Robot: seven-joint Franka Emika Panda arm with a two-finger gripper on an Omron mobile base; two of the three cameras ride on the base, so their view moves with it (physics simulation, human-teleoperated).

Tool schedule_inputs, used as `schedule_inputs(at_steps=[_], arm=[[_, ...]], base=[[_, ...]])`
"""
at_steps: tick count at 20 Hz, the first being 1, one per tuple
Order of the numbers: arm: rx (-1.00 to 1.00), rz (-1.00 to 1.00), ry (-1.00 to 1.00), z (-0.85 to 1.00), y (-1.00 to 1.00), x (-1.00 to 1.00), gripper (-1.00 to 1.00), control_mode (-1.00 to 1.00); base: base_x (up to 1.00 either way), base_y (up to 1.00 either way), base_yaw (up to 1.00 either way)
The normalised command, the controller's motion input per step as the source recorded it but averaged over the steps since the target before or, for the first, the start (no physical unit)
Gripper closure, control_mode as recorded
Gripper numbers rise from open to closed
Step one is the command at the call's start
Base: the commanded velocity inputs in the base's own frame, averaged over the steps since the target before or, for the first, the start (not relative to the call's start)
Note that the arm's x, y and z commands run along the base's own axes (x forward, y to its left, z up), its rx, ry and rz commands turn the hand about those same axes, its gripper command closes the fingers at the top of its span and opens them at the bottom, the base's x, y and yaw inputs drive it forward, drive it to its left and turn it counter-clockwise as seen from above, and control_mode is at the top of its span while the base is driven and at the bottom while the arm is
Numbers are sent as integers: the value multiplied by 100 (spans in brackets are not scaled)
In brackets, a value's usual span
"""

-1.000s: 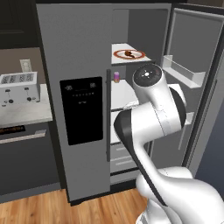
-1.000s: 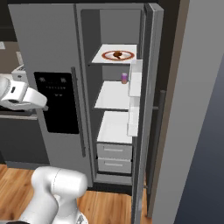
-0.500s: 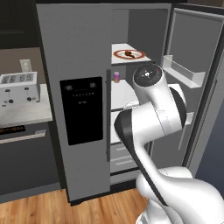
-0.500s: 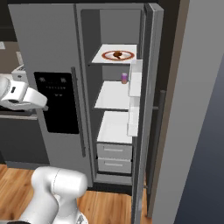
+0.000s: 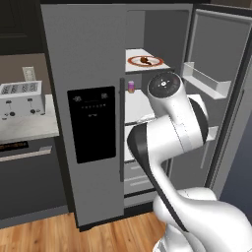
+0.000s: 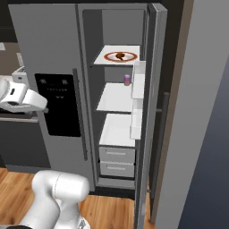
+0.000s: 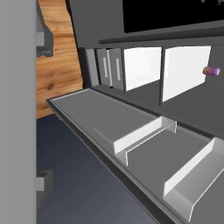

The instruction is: Retrieve the chicken drumstick from the fridge and place it on the saucepan with marinade on the stove.

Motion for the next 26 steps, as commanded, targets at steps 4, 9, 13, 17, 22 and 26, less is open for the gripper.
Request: schedule_inputs(at_steps=[4, 9, 13, 17, 22, 26], arm=[[0, 0, 0, 0, 21, 6, -100, -100], [0, 0, 0, 0, 0, 0, -100, 100], [0, 0, 0, 0, 0, 0, -100, 100], [0, 0, 0, 0, 0, 0, -100, 100], [0, 0, 0, 0, 0, 0, -100, 100], [0, 0, 0, 0, 0, 0, -100, 100]], base=[[0, 0, 0], [29, 36, 0], [49, 4, 0], [72, 0, 0], [73, 0, 0], [36, -29, 0]])
